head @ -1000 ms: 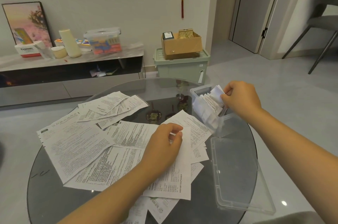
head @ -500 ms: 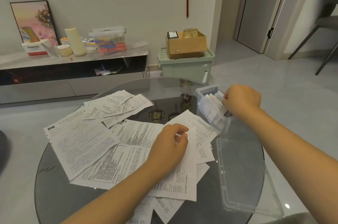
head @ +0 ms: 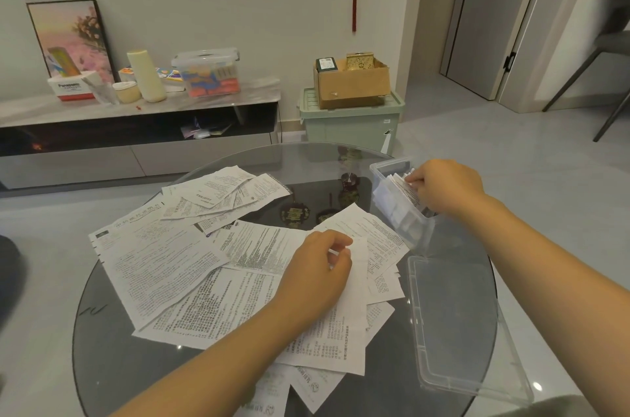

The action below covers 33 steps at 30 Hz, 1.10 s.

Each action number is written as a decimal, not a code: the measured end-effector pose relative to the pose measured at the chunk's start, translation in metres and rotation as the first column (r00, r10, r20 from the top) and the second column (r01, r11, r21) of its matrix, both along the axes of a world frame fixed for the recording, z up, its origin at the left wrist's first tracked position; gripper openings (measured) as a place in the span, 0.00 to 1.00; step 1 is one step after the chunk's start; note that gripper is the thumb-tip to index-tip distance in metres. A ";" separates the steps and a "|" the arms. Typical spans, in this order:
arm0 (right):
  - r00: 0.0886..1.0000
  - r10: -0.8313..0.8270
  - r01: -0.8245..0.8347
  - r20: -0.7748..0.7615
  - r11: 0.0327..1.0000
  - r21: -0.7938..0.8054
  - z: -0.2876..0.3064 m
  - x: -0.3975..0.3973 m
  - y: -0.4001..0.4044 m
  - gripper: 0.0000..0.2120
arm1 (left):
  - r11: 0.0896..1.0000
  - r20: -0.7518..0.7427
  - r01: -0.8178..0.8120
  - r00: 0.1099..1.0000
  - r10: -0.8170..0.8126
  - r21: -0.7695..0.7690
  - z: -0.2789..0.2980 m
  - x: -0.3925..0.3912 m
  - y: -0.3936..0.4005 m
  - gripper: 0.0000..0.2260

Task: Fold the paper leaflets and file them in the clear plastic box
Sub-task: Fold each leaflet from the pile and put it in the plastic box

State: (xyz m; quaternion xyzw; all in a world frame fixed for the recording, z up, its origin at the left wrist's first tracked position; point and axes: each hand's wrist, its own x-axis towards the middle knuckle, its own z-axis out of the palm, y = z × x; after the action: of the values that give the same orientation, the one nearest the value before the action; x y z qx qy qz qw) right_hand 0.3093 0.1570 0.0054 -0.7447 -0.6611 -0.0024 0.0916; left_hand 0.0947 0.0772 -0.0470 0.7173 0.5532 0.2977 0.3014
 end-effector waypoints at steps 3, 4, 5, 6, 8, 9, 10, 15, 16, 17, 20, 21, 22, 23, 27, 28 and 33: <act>0.965 0.074 -0.054 -0.251 0.995 0.084 0.005 0.002 -0.002 0.12 | 1.000 -0.001 -0.002 1.000 0.002 -0.005 0.000 0.000 0.000 0.09; 0.936 0.114 -0.084 -0.333 0.991 0.101 0.005 0.001 -0.003 0.11 | 1.000 -0.001 -0.002 1.000 0.002 -0.007 0.000 -0.001 -0.001 0.09; 0.913 0.149 -0.117 -0.379 0.987 0.106 0.006 0.000 -0.004 0.10 | 1.000 -0.001 -0.002 1.000 0.002 -0.007 0.000 -0.001 -0.001 0.09; 0.902 0.175 -0.145 -0.394 0.984 0.104 0.005 -0.001 -0.005 0.10 | 1.000 -0.003 -0.002 1.000 0.002 -0.007 0.001 -0.001 -0.001 0.09; 0.895 0.194 -0.173 -0.402 0.981 0.090 0.002 -0.002 -0.006 0.09 | 1.000 -0.004 0.000 1.000 0.000 -0.004 0.001 -0.001 0.000 0.09; 0.894 0.195 -0.181 -0.403 0.981 0.073 0.001 -0.003 -0.006 0.09 | 1.000 -0.003 0.003 1.000 -0.003 -0.003 0.001 -0.001 0.000 0.09; 0.899 0.194 -0.190 -0.393 0.981 0.049 0.000 -0.004 -0.006 0.09 | 1.000 -0.002 0.005 1.000 -0.005 -0.002 0.000 -0.001 0.000 0.09; 0.928 0.226 -0.253 -0.295 0.966 -0.054 -0.002 -0.009 0.000 0.16 | 1.000 -0.006 0.002 1.000 -0.002 -0.008 0.000 -0.001 -0.001 0.09; 0.918 0.220 -0.244 -0.329 0.969 -0.033 -0.002 -0.009 0.000 0.16 | 1.000 -0.008 0.001 1.000 -0.001 -0.009 0.000 -0.001 -0.001 0.09; 0.906 0.197 -0.214 -0.376 0.977 -0.004 -0.001 -0.008 0.001 0.16 | 1.000 -0.008 0.001 1.000 -0.001 -0.010 0.000 -0.002 -0.001 0.09; 0.919 0.154 -0.145 -0.362 0.988 0.051 -0.002 -0.004 0.002 0.15 | 1.000 -0.010 0.000 1.000 0.000 -0.009 0.000 -0.003 0.000 0.09; 0.932 0.175 -0.177 -0.318 0.984 0.024 -0.003 -0.003 0.003 0.15 | 1.000 -0.011 0.000 1.000 0.000 -0.009 0.000 -0.003 0.000 0.09; 0.937 0.207 -0.221 -0.282 0.975 -0.019 -0.003 -0.003 0.003 0.16 | 1.000 -0.012 -0.001 1.000 0.001 -0.010 0.000 -0.004 0.000 0.09; 0.936 0.232 -0.257 -0.264 0.964 -0.064 -0.004 -0.003 0.003 0.18 | 1.000 -0.013 -0.001 1.000 0.001 -0.010 0.000 -0.004 0.000 0.10; 0.921 0.237 -0.277 -0.310 0.956 -0.092 -0.008 -0.002 0.005 0.23 | 1.000 -0.012 0.000 1.000 0.000 -0.007 -0.001 -0.004 0.000 0.09; 0.921 0.219 -0.247 -0.323 0.968 -0.046 -0.007 -0.002 0.005 0.23 | 1.000 -0.011 0.000 1.000 0.000 -0.006 -0.001 -0.004 -0.001 0.09; 0.918 0.234 -0.242 -0.321 0.970 0.013 -0.009 0.002 0.007 0.25 | 1.000 -0.011 0.002 1.000 -0.002 -0.009 0.000 -0.004 -0.001 0.09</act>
State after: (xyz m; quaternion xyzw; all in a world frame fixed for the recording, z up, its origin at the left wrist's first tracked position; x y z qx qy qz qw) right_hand 0.3110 0.1643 -0.0032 -0.6504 -0.7230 0.1387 0.1873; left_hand 0.0903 0.0763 -0.0474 0.7179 0.5556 0.2911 0.3020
